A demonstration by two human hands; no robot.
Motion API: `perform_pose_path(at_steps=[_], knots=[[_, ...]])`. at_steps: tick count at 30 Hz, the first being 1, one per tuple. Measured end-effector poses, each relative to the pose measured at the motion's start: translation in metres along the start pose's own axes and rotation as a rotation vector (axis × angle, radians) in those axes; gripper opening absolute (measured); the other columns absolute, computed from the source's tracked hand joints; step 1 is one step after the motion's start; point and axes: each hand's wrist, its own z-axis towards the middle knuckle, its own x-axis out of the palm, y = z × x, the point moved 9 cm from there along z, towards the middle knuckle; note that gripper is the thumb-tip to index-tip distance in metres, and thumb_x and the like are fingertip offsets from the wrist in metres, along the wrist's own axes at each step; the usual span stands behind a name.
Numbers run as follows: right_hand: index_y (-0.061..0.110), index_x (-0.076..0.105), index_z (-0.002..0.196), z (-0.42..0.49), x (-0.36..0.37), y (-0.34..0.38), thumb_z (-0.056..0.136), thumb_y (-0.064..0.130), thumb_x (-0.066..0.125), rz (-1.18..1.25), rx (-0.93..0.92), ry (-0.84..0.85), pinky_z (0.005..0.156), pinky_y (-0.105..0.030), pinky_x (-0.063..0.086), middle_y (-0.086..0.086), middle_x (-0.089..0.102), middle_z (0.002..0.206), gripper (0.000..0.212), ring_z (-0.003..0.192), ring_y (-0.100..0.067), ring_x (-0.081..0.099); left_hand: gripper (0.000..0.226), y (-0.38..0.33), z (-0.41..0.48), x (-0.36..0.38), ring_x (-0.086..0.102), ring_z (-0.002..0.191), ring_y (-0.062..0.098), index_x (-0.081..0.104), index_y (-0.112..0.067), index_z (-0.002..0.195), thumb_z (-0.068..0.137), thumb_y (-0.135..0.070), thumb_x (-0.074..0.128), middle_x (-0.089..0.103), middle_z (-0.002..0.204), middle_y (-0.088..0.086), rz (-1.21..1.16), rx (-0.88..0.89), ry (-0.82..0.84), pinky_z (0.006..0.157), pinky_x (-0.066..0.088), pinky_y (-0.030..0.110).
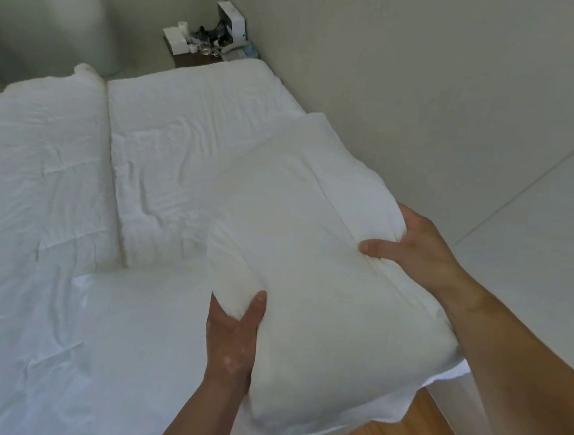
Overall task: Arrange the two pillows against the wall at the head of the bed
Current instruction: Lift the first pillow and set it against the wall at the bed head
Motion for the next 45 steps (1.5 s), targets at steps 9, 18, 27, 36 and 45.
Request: perform_pose_path(at_steps=[9, 18, 27, 36, 45], knots=[[0.028, 0.068, 0.127, -0.044, -0.118, 0.000, 0.075, 0.000, 0.087, -0.037, -0.033, -0.132, 0.079, -0.015, 0.056, 0.019, 0.078, 0.107, 0.062, 0.099, -0.002, 0.073, 0.079, 0.006, -0.039, 0.099, 0.059, 0.131, 0.021, 0.048, -0.025, 0.151, 0.082, -0.029, 0.085, 0.062, 0.144, -0.004, -0.091, 0.044, 0.121, 0.115, 0.044, 0.048], [0.027, 0.072, 0.120, -0.016, -0.210, -0.042, 0.077, 0.001, 0.086, -0.115, -0.045, -0.131, 0.086, -0.030, 0.058, 0.006, 0.079, 0.110, 0.053, 0.097, -0.011, 0.075, 0.072, 0.044, -0.044, 0.214, 0.063, 0.119, 0.011, 0.051, -0.034, 0.145, 0.081, -0.030, 0.086, 0.066, 0.123, -0.021, -0.071, -0.054, 0.186, 0.107, 0.048, 0.037], [0.024, 0.059, 0.145, 0.044, -0.238, -0.130, 0.083, 0.020, 0.084, -0.603, -0.048, -0.086, 0.093, -0.026, 0.043, -0.006, 0.073, 0.128, 0.067, 0.117, -0.029, 0.066, 0.083, 0.144, -0.040, 0.319, 0.067, 0.111, 0.027, 0.058, -0.011, 0.127, 0.069, -0.066, 0.082, 0.070, 0.118, 0.005, 0.216, -0.388, 0.221, 0.099, 0.055, 0.042], [0.024, 0.054, 0.148, 0.044, -0.267, -0.228, 0.085, 0.019, 0.081, -0.720, -0.023, -0.050, 0.085, -0.024, 0.039, -0.008, 0.071, 0.131, 0.068, 0.109, -0.031, 0.069, 0.142, 0.198, -0.039, 0.393, 0.061, 0.119, 0.030, 0.041, -0.012, 0.147, 0.030, -0.075, 0.090, 0.061, 0.140, 0.012, 0.212, -0.580, 0.509, 0.096, 0.053, 0.037], [0.035, 0.041, 0.154, 0.009, -0.264, -0.274, 0.083, 0.034, 0.080, -0.656, 0.097, -0.083, 0.091, -0.035, 0.050, 0.004, 0.067, 0.129, 0.081, 0.111, -0.022, 0.064, 0.093, 0.005, 0.055, 0.471, 0.060, 0.129, 0.028, 0.030, -0.015, 0.159, 0.084, -0.027, 0.083, 0.053, 0.148, 0.010, 1.043, 0.343, 0.622, 0.111, 0.045, 0.036]])
